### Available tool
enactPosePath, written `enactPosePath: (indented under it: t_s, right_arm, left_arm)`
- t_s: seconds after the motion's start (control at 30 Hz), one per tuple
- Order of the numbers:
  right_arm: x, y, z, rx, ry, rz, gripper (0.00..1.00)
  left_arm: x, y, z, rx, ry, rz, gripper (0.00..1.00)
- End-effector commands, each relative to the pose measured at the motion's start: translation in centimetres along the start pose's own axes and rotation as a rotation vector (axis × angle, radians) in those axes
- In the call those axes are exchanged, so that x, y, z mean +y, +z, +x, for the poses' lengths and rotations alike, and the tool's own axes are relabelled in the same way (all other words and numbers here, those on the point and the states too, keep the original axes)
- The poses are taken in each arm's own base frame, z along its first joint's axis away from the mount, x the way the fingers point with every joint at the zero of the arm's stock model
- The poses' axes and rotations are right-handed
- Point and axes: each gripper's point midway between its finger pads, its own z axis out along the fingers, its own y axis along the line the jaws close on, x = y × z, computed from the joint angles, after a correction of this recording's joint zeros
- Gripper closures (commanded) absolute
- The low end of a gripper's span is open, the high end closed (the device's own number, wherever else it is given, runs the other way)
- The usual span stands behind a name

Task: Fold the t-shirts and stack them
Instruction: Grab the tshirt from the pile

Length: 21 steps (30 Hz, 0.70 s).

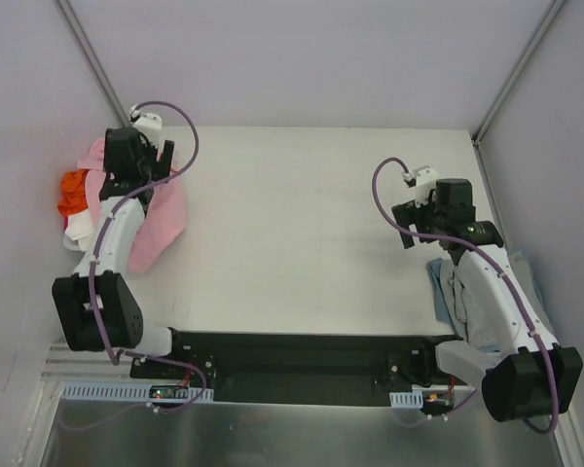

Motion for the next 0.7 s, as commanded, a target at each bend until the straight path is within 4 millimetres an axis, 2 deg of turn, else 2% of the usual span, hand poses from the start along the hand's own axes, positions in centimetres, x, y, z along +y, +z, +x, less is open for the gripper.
enactPosePath:
  t_s: [0.0, 0.03, 0.07, 0.1, 0.17, 0.2, 0.27, 0.37, 0.43, 0.67]
  right_arm:
    - [0.5, -0.3, -1.2, -0.037, -0.006, -0.045, 0.04]
    - [0.6, -0.3, -1.3, -0.036, -0.008, -0.052, 0.03]
    - [0.7, -0.2, -1.1, -0.030, -0.011, -0.058, 0.03]
    - [0.8, -0.1, -1.1, -0.024, -0.011, -0.061, 0.04]
    - [0.8, 0.0, -1.0, -0.018, -0.014, -0.062, 0.03]
    - [0.8, 0.1, -1.0, -0.016, -0.017, -0.061, 0.03]
    - [0.7, 0.1, -0.8, -0.012, -0.017, -0.058, 0.03]
    - [0.8, 0.1, -0.9, -0.015, -0.023, -0.061, 0.04]
    - [0.8, 0.2, -1.0, -0.015, -0.023, -0.063, 0.04]
    - [1.2, 0.4, -0.8, -0.004, -0.026, -0.081, 0.03]
  left_arm:
    - [4.3, 3.4, -3.3, -0.014, -0.001, -0.043, 0.01]
    - [4.6, 4.2, -3.4, 0.002, 0.004, -0.041, 0.01]
    - [4.2, 5.7, -2.4, 0.045, 0.008, -0.021, 0.01]
    - [4.9, 6.0, -3.6, 0.033, 0.005, -0.018, 0.01]
    - [4.8, 7.9, -2.8, 0.066, 0.003, -0.005, 0.01]
    - [5.7, 8.1, -4.2, 0.049, 0.001, -0.029, 0.01]
    - [5.7, 8.9, -3.6, 0.074, 0.003, -0.021, 0.01]
    - [4.1, 8.5, -2.8, 0.069, -0.022, 0.046, 0.01]
    - [3.4, 8.1, -2.9, 0.058, -0.037, 0.081, 0.01]
    - [1.4, 7.3, -0.9, 0.080, -0.049, 0.151, 0.02]
